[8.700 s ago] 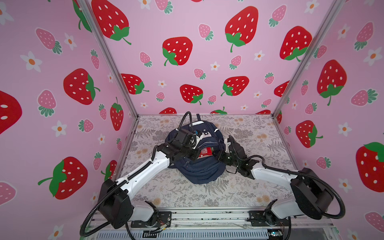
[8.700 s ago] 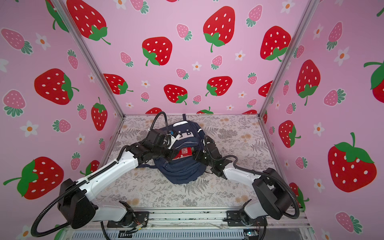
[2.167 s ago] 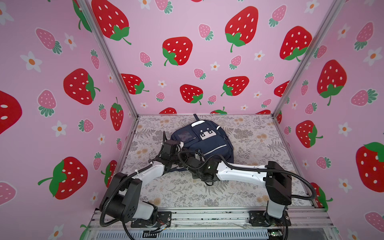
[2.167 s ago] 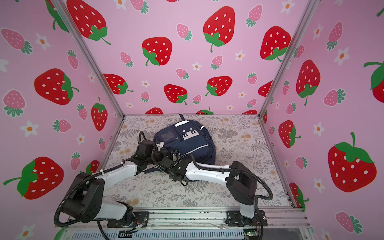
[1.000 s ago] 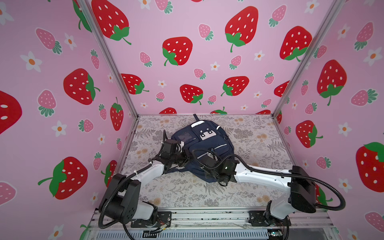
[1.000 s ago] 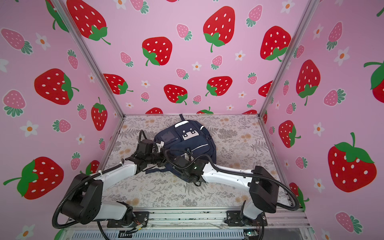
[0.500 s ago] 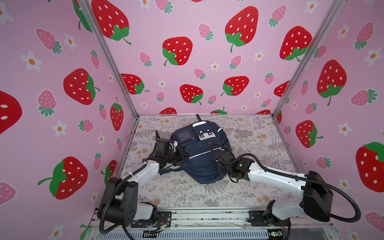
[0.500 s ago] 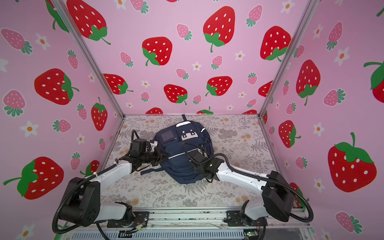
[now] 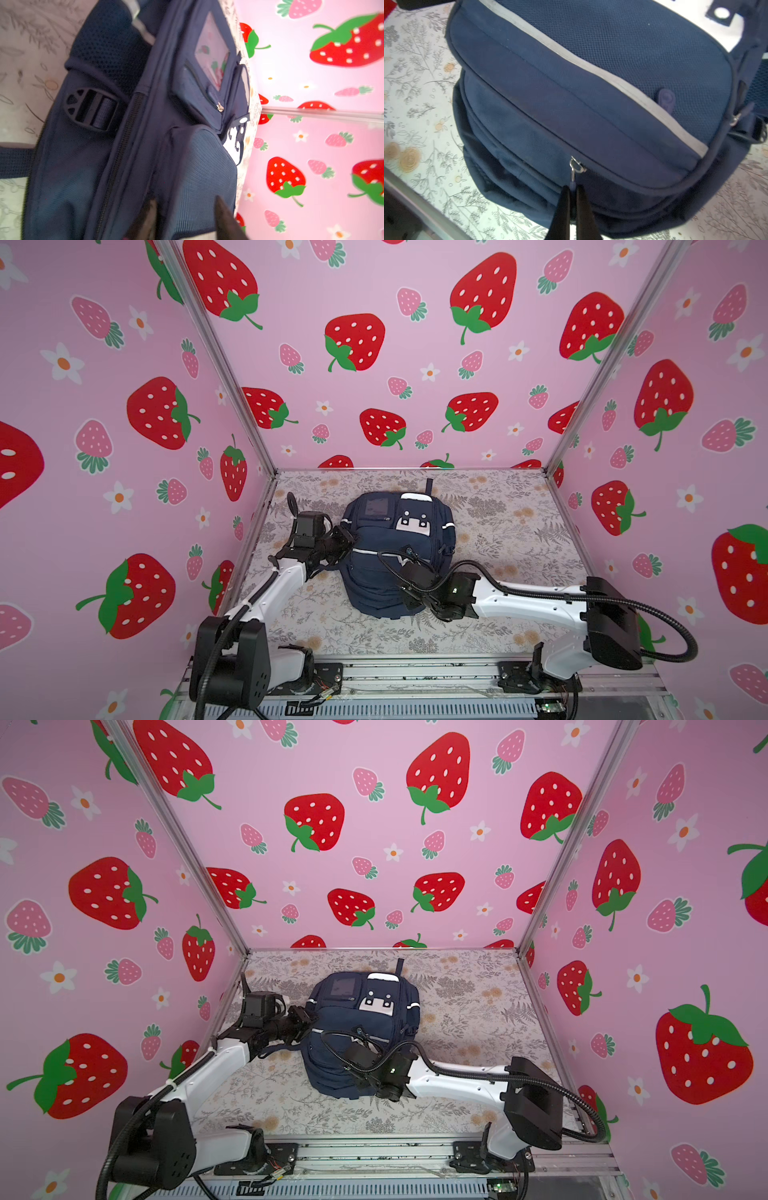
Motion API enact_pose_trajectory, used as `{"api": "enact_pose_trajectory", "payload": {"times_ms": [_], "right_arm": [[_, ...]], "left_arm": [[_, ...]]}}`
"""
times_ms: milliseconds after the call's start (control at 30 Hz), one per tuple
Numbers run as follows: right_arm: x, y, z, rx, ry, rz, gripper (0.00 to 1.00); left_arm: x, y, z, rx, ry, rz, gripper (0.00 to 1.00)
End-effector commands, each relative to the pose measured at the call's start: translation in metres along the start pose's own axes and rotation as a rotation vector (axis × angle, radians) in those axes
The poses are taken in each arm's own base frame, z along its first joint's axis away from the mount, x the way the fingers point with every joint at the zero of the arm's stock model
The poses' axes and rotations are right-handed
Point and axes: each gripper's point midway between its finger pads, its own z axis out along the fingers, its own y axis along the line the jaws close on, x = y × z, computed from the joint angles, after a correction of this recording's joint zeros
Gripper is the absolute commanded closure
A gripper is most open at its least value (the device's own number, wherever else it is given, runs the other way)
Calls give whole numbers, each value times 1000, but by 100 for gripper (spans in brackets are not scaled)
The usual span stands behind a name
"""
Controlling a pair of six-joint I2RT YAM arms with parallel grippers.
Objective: Pack the student bag
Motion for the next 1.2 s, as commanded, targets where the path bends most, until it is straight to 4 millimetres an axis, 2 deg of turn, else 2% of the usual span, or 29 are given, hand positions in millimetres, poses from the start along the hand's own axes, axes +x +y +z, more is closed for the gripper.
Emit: {"api": "enact_pose_trajectory", "payload": {"times_ms": [0, 200, 333, 433, 667, 833, 967, 1167], "right_arm": [[-28, 30, -13, -121, -71, 30, 100], [-29, 29, -9, -113, -72, 48, 100], [-30, 29, -9, -122, -72, 65, 100], [-30, 29, -12, -133, -75, 75, 100], [-28, 26, -16, -142, -82, 103, 100], [-27, 25, -18, -143, -83, 103, 100], [-25, 20, -20, -132, -84, 106, 100], [-20, 3, -25, -88, -86, 109, 100]], "left_arm": [[22, -4, -19, 24, -3, -22, 36], [70, -8, -33, 37, 9, -20, 37], [95, -11, -32, 22, 26, -1, 36], [107, -5, -23, 4, 40, -13, 34], [116, -6, -1, 13, 96, -80, 33], [100, -10, 0, 8, 41, -78, 36], [85, -15, 1, -3, 13, -45, 49], [77, -12, 0, -71, -4, 35, 83]]}}
